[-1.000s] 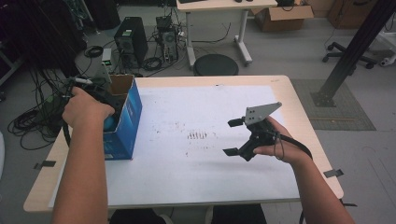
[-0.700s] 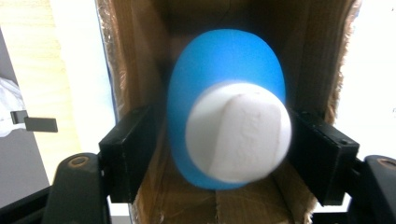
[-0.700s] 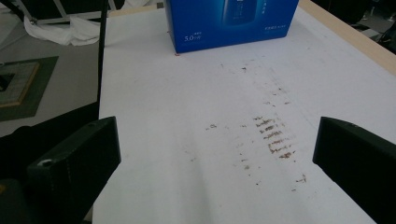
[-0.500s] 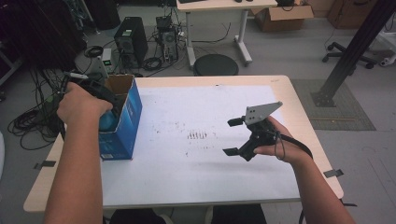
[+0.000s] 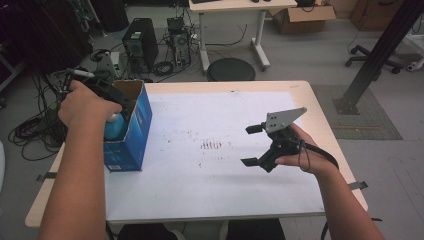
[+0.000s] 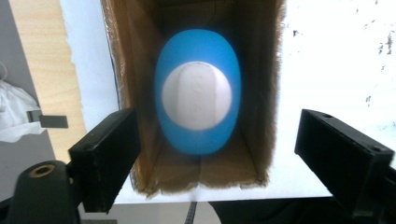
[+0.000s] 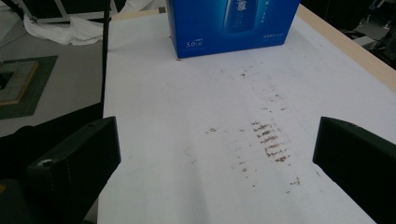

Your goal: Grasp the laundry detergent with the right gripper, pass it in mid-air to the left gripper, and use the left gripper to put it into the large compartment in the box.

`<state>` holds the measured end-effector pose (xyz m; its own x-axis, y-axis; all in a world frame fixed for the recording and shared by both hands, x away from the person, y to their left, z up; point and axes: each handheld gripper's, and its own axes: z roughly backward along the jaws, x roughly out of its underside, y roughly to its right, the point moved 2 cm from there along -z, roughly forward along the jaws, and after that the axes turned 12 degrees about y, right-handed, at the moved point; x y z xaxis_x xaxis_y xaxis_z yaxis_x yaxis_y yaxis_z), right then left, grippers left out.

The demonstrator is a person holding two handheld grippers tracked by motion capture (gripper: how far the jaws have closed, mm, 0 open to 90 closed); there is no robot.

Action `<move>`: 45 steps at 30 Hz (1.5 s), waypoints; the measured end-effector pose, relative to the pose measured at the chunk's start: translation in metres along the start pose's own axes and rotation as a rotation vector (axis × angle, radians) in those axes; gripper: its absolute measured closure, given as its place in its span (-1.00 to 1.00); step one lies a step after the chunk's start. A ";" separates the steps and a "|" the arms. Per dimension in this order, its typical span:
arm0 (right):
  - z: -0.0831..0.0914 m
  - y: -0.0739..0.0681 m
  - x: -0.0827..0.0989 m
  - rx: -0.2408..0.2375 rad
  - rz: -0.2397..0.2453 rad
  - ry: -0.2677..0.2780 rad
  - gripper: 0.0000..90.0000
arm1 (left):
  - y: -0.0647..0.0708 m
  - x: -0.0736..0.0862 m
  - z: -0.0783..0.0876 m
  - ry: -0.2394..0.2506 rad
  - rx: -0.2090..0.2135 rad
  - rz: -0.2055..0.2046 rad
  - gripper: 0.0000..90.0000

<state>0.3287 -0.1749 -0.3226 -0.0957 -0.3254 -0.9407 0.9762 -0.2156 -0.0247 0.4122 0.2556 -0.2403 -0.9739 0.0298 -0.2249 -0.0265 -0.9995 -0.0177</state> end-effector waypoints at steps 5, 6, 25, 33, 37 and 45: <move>0.004 0.000 -0.004 0.002 0.005 0.002 -0.98 | 0.006 0.000 0.011 0.000 -0.010 -0.015 -0.75; 0.004 -0.001 -0.004 0.003 0.006 0.002 -0.98 | 0.007 0.000 0.013 0.003 -0.009 -0.020 -0.76; 0.023 -0.002 -0.019 0.019 0.033 -0.018 -0.98 | 0.053 0.002 0.036 -0.014 -0.007 -0.161 -1.00; 0.030 0.002 -0.031 0.029 0.049 -0.078 -0.98 | 0.096 0.004 0.041 -0.018 0.043 -0.362 -0.99; 0.034 0.004 -0.039 0.039 0.054 -0.106 -0.97 | 0.114 0.009 0.039 -0.028 0.097 -0.475 -1.00; 0.037 -0.001 -0.060 0.069 0.086 -0.209 -0.96 | 0.138 0.029 0.037 -0.023 0.156 -0.620 -1.00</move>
<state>0.3264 -0.1891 -0.2539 -0.0579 -0.5274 -0.8476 0.9676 -0.2387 0.0825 0.3715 0.1176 -0.2129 -0.7718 0.6043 -0.1979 -0.6172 -0.7868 0.0046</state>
